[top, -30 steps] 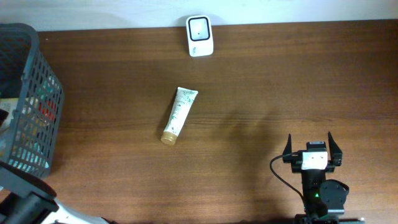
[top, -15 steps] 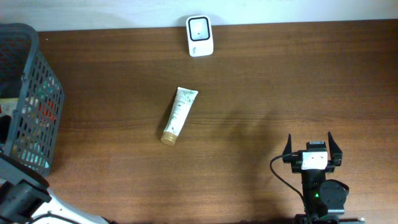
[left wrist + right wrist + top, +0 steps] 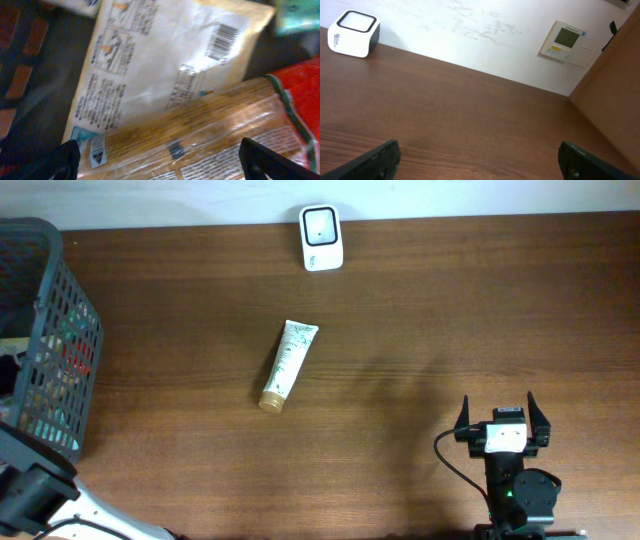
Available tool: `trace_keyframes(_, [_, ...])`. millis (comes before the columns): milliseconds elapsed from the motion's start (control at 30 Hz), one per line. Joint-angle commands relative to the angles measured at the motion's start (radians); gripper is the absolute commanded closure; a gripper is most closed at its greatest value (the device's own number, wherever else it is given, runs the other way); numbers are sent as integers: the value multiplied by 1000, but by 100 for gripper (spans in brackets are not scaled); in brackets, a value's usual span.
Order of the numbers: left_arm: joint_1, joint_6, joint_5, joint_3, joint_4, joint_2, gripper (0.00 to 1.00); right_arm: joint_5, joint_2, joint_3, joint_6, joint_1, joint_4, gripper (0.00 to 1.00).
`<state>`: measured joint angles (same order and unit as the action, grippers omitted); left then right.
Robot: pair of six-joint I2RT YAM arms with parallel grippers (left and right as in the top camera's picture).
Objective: Scan the item barcode
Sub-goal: 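Reach the left gripper into the basket and grasp the orange-capped snack pack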
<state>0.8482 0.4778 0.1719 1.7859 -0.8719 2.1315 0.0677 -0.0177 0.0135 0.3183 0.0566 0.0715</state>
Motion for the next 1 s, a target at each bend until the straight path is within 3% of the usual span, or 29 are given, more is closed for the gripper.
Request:
trace_keyframes(0, [-4, 320, 140, 26, -48, 19, 0, 16, 5, -8, 3, 3, 2, 1])
trace_keyframes(133, [-4, 462, 256, 21, -103, 19, 0, 16, 5, -8, 3, 3, 2, 1])
trace_keyframes(300, [-2, 462, 161, -5, -73, 62, 1, 16, 5, -8, 3, 3, 2, 1])
trace_keyframes(500, [-3, 406, 176, -38, -71, 90, 2, 16, 5, -8, 3, 3, 2, 1])
trace_keyframes(533, [-3, 401, 180, -38, -70, 90, 12, 16, 5, -8, 3, 3, 2, 1])
trace_keyframes(600, [-3, 382, 180, -38, -71, 90, 43, 16, 5, -8, 3, 3, 2, 1])
trace_keyframes(667, [-3, 349, 180, -37, -71, 90, 83, 16, 5, -8, 3, 3, 2, 1])
trace_keyframes(733, [-3, 337, 179, -32, -73, 90, 95, 16, 5, -8, 3, 3, 2, 1])
trace_keyframes(800, [-3, 315, 179, -16, -78, 87, 100, 16, 5, -8, 3, 3, 2, 1])
trace_keyframes(967, [-3, 185, 171, 120, -123, 29, 100, 16, 5, -8, 3, 3, 2, 1])
